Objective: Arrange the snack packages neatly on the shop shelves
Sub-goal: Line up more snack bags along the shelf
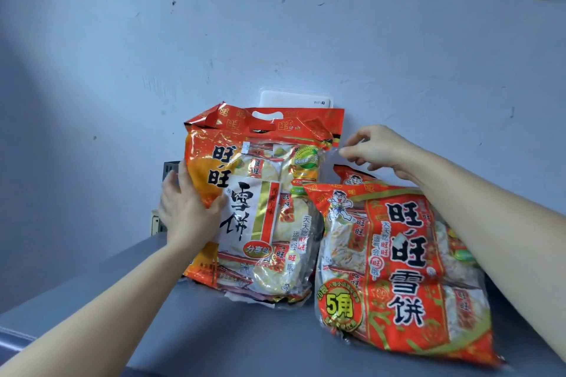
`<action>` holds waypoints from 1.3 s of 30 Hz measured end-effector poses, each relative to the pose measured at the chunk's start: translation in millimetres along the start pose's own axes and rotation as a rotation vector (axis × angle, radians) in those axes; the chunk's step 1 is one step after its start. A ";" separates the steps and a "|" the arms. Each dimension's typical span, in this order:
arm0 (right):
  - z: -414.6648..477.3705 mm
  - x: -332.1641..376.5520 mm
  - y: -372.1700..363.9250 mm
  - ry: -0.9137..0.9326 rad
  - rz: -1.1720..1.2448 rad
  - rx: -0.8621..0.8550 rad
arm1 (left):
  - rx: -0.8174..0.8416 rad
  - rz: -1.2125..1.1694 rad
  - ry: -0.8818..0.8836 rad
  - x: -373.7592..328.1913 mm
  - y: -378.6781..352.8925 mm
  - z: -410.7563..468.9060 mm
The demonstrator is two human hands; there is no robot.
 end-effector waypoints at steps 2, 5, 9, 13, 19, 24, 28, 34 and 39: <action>-18.4 -7.4 5.1 -0.008 -0.091 0.169 | -0.039 0.071 -0.095 -20.3 -2.8 -13.2; -41.9 -23.2 13.2 -0.059 -0.258 0.410 | 0.008 0.164 -0.248 -50.7 -16.1 -32.7; -61.0 -47.6 22.0 -0.080 -0.378 0.539 | 0.070 0.142 -0.427 -85.0 -34.4 -67.0; -62.9 -65.5 30.3 -0.021 -0.383 0.379 | 0.276 -0.112 -0.452 -108.2 -43.8 -103.6; -75.0 -73.9 40.9 0.131 -0.476 0.110 | 0.589 0.081 -0.478 -122.5 -78.3 -136.7; -77.8 -74.4 32.8 0.232 -0.650 0.090 | 0.539 0.170 -0.419 -121.7 -90.2 -145.4; -80.8 -78.9 38.1 0.218 -0.801 -0.024 | 0.515 0.212 -0.359 -125.4 -86.1 -148.7; -105.2 -91.8 45.4 0.295 -0.771 -0.162 | 0.414 0.257 -0.318 -126.7 -77.2 -163.1; -124.5 -100.8 67.8 0.317 -0.734 -0.226 | 0.215 0.300 -0.314 -139.2 -62.2 -177.2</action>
Point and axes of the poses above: each hand's wrist, its own z-axis towards the middle knuckle, its own y-axis out of the back of the hand, x = y × z, the point moved 5 cm from there along z, towards the middle knuckle, and after that the axes turned 2 degrees about z, right-handed, at the moved point
